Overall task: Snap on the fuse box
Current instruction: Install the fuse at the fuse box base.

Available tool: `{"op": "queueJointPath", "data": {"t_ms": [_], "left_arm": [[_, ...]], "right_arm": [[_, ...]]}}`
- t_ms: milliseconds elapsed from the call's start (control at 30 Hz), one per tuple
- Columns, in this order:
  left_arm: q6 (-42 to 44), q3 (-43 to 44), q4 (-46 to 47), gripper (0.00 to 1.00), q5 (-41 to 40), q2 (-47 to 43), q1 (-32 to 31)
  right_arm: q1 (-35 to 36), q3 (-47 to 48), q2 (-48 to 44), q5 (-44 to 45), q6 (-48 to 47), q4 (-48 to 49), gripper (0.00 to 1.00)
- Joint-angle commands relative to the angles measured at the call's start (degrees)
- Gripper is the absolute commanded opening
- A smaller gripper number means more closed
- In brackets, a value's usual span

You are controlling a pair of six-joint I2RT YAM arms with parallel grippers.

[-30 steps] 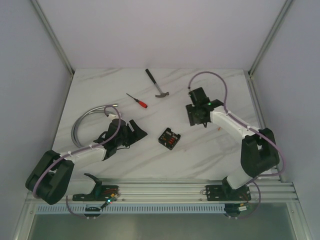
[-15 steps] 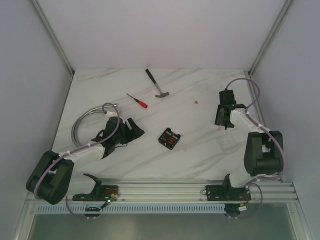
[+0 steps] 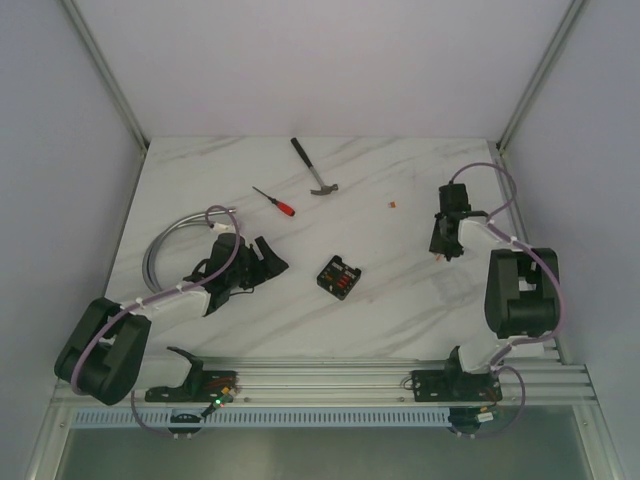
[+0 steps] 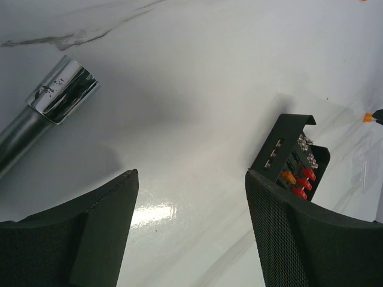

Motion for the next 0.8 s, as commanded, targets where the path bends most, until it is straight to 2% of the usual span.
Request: {"op": "queueJointPath", "data": {"t_ms": [0, 233, 400, 533, 633, 767], "left_arm": [[0.74, 1.18, -1.04, 0.81, 1.02, 0.53, 0.26], [0.27, 1.65, -1.01, 0.81, 1.89, 0.99, 0.4], [-0.1, 1.71, -1.03, 0.81, 2.57, 0.85, 0.33], [-0.39, 1.55, -1.08, 0.81, 2.76, 0.41, 0.36], [-0.75, 1.72, -1.05, 0.81, 3.16, -0.26, 0.35], [-0.8, 2.67, -0.96, 0.81, 3.48, -1.56, 0.32]], "right_arm": [[-0.46, -0.9, 1.24, -0.67, 0.17, 1.54, 0.32], [-0.55, -1.51, 1.49, -0.86, -0.14, 1.54, 0.17], [-0.61, -1.69, 2.35, -1.41, -0.26, 1.2, 0.15], [-0.63, -1.78, 1.59, -3.33, -0.65, 1.48, 0.04], [-0.58, -1.86, -1.13, -6.98, -1.15, 2.35, 0.0], [-0.32, -2.9, -6.48, -16.51, -1.67, 5.71, 0.0]]}}
